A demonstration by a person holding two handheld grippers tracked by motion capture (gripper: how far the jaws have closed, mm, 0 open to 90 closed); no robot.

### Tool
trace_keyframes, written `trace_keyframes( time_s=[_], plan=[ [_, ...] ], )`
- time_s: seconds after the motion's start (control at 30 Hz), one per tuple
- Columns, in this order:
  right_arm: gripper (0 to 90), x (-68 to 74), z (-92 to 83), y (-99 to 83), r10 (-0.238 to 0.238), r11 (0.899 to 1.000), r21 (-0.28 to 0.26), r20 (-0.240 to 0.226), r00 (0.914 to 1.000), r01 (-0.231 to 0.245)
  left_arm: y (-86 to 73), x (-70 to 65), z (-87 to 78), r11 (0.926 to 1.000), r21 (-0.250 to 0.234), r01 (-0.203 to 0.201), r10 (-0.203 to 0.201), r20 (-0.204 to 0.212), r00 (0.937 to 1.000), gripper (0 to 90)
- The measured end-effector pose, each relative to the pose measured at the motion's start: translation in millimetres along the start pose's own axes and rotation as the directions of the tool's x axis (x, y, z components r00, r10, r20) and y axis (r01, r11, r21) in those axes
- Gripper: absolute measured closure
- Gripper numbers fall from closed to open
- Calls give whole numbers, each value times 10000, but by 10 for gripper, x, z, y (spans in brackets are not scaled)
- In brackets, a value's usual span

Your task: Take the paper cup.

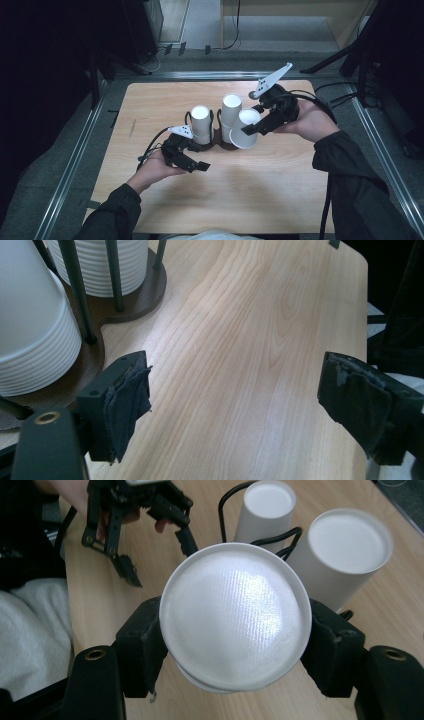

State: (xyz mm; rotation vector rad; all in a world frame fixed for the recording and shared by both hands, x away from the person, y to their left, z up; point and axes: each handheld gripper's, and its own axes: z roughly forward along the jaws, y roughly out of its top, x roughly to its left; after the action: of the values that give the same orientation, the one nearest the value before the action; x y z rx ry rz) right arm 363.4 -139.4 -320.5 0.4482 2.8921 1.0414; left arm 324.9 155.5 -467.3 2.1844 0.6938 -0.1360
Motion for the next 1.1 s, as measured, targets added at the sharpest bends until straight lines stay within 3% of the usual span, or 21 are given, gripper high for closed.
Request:
trace_keyframes(
  time_s=[0.17, 0.33, 0.4, 0.73, 1.1],
  plan=[
    [332, 47, 166, -136, 47, 10000, -41, -308, 9995, -48, -4, -5, -20, 9999, -97, -75, 74, -55, 10000, 129],
    [332, 79, 256, -216, -37, 10000, -19, -331, 9994, 37, -14, -26, -24, 9997, -119, -232, 230, -106, 9997, 134],
    [332, 137, 307, -309, -242, 9997, -68, -241, 9994, 240, -24, -34, -17, 9994, -103, -321, 324, 239, 9992, 146],
    [332, 258, 547, -566, 52, 9972, -739, -271, 9996, -72, -30, -29, -24, 9990, -216, -382, 384, 91, 9992, 145],
    [332, 312, 795, -745, 263, 9957, -877, -434, 9987, -301, -45, -3, -20, 9984, -240, -508, 509, 23, 9987, 146]
  ],
)
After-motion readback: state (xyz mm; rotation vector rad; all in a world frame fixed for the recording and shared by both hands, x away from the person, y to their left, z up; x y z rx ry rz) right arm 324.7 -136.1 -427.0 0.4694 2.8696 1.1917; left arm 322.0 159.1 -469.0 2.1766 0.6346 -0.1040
